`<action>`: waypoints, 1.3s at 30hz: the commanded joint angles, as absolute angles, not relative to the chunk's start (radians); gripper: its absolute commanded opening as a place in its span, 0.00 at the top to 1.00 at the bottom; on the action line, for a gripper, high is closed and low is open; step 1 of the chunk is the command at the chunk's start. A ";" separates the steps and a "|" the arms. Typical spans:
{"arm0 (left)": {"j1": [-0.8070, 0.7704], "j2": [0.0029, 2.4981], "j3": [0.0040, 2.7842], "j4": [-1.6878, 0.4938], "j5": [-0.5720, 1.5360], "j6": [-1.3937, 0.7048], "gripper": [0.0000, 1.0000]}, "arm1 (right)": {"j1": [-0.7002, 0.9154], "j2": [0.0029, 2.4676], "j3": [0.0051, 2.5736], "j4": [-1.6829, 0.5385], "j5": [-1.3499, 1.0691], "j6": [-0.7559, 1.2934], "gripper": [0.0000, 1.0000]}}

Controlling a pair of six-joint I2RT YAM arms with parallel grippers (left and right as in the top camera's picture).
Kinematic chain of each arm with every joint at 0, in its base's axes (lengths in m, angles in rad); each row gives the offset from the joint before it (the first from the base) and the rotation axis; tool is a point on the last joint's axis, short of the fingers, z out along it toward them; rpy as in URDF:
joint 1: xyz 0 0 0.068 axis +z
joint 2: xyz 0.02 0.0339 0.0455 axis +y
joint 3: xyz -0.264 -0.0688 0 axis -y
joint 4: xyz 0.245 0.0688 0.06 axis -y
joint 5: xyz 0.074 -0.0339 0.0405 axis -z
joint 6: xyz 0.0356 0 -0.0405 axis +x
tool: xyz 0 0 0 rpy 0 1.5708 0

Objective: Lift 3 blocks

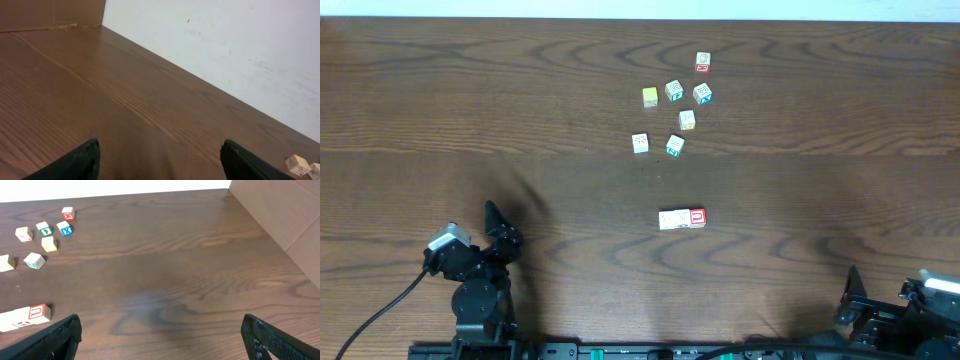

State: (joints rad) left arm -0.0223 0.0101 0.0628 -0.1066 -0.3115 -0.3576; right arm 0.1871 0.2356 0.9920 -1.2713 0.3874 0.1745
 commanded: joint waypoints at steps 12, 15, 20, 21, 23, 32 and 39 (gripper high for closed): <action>-0.017 0.004 0.034 -0.117 -0.299 -0.334 0.23 | 0.124 0.006 0.396 -0.355 0.069 -0.039 0.01; -0.017 0.004 0.034 -0.117 -0.299 -0.334 0.23 | 0.110 0.019 0.342 -0.318 0.048 -0.039 0.01; -0.017 0.004 0.034 -0.117 -0.299 -0.334 0.22 | 0.093 0.005 0.213 -0.245 0.089 -0.080 0.01; -0.017 0.004 0.034 -0.117 -0.299 -0.334 0.22 | 0.090 0.005 0.186 -0.233 0.099 -0.080 0.01; -0.017 0.004 0.034 -0.117 -0.299 -0.334 0.23 | 0.091 0.004 0.123 -0.212 0.104 -0.079 0.01; -0.017 0.004 0.034 -0.117 -0.299 -0.334 0.23 | 0.090 0.004 0.059 -0.198 0.122 -0.039 0.01; -0.017 0.004 0.034 -0.117 -0.299 -0.334 0.22 | 0.096 0.004 0.059 -0.196 0.097 -0.039 0.01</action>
State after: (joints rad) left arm -0.0212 0.0101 0.0616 -0.1040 -0.2966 -0.3397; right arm 0.1009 0.0124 0.0658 -0.1978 0.1043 -0.0544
